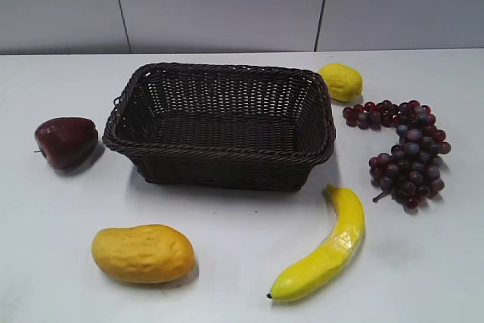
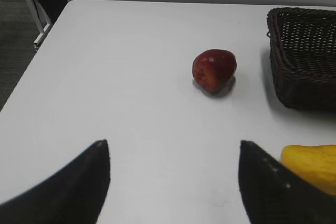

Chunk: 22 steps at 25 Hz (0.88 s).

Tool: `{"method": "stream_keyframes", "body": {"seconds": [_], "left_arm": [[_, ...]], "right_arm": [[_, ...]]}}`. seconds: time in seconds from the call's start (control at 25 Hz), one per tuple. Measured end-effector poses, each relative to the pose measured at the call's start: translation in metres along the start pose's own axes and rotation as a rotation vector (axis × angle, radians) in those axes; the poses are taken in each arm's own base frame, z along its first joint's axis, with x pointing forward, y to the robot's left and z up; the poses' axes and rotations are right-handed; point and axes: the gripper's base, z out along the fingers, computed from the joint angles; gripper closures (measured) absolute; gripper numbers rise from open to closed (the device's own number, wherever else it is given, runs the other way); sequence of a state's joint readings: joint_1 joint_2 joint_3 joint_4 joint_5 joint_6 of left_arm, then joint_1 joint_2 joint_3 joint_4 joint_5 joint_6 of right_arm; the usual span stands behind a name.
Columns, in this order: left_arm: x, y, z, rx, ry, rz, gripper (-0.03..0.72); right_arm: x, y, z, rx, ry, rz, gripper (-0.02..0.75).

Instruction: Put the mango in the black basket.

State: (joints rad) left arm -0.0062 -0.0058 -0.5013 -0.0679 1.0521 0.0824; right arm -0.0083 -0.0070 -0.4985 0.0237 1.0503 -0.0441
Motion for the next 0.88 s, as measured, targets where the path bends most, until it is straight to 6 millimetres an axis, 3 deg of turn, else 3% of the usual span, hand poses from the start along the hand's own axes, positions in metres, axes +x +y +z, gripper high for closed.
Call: {"method": "stream_keyframes", "body": {"seconds": [0.88], "left_arm": [[-0.0002, 0.0000, 0.0000, 0.000, -0.002, -0.003, 0.107]], "right_arm": [[0.0000, 0.0000, 0.0000, 0.000, 0.000, 0.000, 0.151]]}}
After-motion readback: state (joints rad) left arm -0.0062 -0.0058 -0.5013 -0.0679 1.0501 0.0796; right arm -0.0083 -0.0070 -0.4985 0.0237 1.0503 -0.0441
